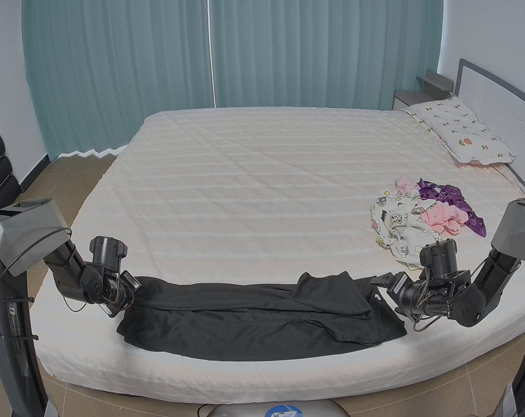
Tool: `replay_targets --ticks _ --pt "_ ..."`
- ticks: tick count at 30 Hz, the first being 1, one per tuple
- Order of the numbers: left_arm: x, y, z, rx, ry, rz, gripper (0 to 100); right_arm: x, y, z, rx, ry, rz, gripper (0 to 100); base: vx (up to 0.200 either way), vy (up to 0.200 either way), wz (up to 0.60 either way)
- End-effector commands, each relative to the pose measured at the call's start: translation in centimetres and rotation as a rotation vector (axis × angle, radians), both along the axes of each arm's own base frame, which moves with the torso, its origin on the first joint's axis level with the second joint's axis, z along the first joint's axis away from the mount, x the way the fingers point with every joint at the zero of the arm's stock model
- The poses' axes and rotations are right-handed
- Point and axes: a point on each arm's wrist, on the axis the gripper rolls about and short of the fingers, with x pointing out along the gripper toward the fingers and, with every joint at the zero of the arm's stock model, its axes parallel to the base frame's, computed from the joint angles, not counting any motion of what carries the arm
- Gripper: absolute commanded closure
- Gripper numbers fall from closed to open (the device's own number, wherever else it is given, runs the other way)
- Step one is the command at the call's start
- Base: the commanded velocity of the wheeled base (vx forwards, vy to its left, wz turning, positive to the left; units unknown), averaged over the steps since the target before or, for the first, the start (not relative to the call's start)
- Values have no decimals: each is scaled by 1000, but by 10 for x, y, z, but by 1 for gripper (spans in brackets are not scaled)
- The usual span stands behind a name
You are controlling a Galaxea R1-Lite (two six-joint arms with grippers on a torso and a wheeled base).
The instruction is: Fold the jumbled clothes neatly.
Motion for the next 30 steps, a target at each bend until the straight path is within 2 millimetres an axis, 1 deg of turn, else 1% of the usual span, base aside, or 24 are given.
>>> replay_targets --ticks 1,3,6,10,13,19,30 --pt "-2 0 -2 15 -24 17 100 1 5 -2 0 3 12 0 0 0 0" --pt "-6 0 -2 16 -45 15 100 2 10 -5 -4 7 28 0 0 0 0" --pt "-6 -1 1 18 -77 14 100 6 16 -8 -5 7 38 0 0 0 0" --pt "-9 -1 15 13 -156 19 100 11 34 -17 -19 11 71 0 0 0 0" --pt "-8 -1 20 3 -192 27 100 12 48 -17 14 16 57 0 0 0 0" --pt "-8 -1 19 4 -190 26 100 15 50 -17 1 59 43 0 0 0 0" --pt "-8 -1 19 3 -192 27 100 19 52 -26 -30 75 25 0 0 0 0"
